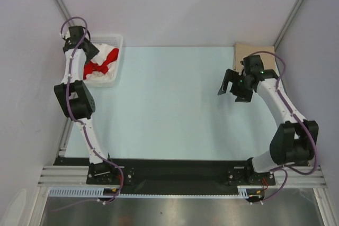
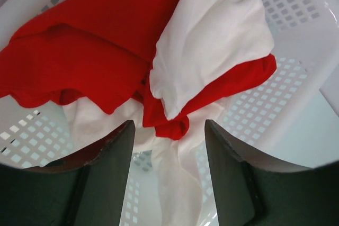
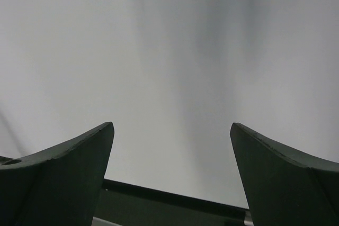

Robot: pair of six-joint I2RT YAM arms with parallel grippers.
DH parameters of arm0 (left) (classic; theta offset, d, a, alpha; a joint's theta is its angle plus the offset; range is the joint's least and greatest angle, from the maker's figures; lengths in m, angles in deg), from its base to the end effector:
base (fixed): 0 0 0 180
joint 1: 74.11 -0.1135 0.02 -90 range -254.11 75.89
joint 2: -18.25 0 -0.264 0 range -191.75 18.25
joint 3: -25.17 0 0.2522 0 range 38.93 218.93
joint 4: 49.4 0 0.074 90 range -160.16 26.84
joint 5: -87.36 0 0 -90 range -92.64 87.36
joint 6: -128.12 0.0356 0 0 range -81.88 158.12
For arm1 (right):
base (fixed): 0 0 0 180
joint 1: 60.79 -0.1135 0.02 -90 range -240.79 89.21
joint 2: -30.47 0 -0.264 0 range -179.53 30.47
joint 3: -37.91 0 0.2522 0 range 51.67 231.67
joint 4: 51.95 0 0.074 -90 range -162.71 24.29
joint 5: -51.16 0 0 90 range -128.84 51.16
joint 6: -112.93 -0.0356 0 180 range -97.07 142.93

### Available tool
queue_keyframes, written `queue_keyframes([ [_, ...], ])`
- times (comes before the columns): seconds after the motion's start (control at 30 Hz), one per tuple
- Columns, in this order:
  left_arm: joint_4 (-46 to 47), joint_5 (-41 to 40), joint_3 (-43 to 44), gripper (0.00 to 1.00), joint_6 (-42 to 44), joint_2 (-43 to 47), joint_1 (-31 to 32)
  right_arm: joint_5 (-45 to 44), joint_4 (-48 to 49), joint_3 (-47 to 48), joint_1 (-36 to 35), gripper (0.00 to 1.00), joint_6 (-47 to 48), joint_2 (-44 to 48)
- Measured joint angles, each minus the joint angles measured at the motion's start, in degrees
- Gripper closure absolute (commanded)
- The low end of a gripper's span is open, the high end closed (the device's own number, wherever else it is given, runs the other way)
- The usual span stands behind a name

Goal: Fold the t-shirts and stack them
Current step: Grab the tshirt from the pile

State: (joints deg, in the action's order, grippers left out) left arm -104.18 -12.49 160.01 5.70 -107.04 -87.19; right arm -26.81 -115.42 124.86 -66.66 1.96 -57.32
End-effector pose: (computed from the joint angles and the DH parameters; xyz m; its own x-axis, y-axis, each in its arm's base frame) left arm 0.4837 0.1186 0.2934 -0.4013 -0.6355 -0.6596 -0.6580 0.7010 -0.2751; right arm 0.3068 0.0390 0.2755 -0.9050 0.2588 -0.3376 0.1435 0.9328 0.3305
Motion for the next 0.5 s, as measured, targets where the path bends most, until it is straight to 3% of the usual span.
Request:
queue_keyframes([
  [0.13, 2.3, 1.3, 1.0, 0.45, -0.3, -2.8, -1.1, 1.3, 4.1, -0.5, 0.7, 0.01, 0.1, 7.5],
  [0.33, 2.6, 2.6, 5.3, 0.47, -0.5, -8.8, -1.8, 2.4, 6.7, -2.1, 3.1, 0.03, 0.1, 10.4],
  [0.5, 2.6, 3.0, 5.8, 0.7, -0.7, -9.7, -1.9, 2.5, 6.7, -2.5, 4.2, 0.04, 0.1, 10.4],
])
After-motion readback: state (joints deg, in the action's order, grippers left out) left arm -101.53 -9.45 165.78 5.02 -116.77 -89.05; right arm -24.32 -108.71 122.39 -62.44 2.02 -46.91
